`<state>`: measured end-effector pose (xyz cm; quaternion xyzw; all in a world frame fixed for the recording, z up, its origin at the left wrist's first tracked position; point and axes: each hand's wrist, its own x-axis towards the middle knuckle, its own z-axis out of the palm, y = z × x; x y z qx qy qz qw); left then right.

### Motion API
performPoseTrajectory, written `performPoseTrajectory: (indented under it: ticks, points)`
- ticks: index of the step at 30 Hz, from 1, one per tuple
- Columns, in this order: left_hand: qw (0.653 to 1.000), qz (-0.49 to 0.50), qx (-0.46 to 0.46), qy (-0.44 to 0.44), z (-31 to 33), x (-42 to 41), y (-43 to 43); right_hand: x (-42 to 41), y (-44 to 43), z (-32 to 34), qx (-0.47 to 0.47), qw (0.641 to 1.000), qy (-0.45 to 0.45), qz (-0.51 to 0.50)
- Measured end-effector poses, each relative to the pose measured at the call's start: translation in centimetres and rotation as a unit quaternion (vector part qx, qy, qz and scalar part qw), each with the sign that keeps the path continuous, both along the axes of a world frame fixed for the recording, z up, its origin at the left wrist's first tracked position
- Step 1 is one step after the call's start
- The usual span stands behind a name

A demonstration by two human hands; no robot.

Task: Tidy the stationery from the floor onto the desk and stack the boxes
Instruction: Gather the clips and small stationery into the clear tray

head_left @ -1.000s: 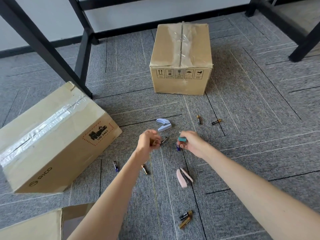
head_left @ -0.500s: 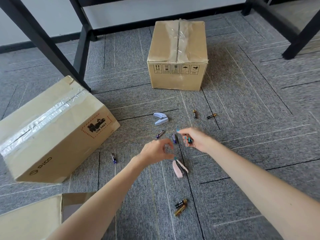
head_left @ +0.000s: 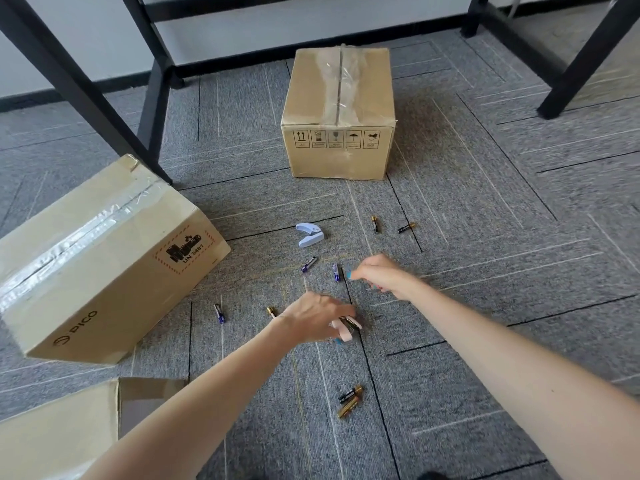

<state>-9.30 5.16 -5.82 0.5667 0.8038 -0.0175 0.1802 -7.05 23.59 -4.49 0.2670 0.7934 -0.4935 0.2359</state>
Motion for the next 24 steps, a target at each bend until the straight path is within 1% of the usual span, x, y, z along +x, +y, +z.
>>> performPoseTrajectory:
  ticks: [2, 4, 9, 11, 13, 17, 21, 24]
  points:
    - [0.999, 0.032, 0.027, 0.010, 0.0, -0.6, -0.7, -0.2, -0.2, 0.0, 0.038, 0.999, 0.015, 0.022]
    - [0.994, 0.086, 0.067, 0.004, 0.4, -1.4, -1.3, -0.5, -0.5, 0.0, 0.084, 0.995, 0.026, 0.045]
    - [0.968, 0.224, 0.113, 0.021, 1.6, -3.9, -2.7, -2.9, -1.7, 0.4, 0.172, 0.978, 0.078, 0.089]
    - [0.949, 0.286, 0.132, 0.016, 1.9, -4.8, -3.3, -4.5, -2.3, 0.6, 0.221, 0.961, 0.109, 0.121]
    - [0.926, 0.351, 0.137, 0.023, 2.4, -5.7, -3.9, -6.3, -2.8, 0.9, 0.275, 0.937, 0.143, 0.159]
    - [0.889, 0.437, 0.136, 0.024, 2.9, -7.2, -4.8, -9.5, -3.8, 1.7, 0.360, 0.889, 0.184, 0.216]
    - [0.863, 0.483, 0.146, 0.016, 2.7, -8.7, -5.5, -11.9, -5.1, 0.6, 0.416, 0.854, 0.167, 0.264]
    - [0.846, 0.509, 0.158, 0.011, 2.5, -9.5, -5.5, -12.5, -5.9, -0.3, 0.419, 0.842, 0.145, 0.307]
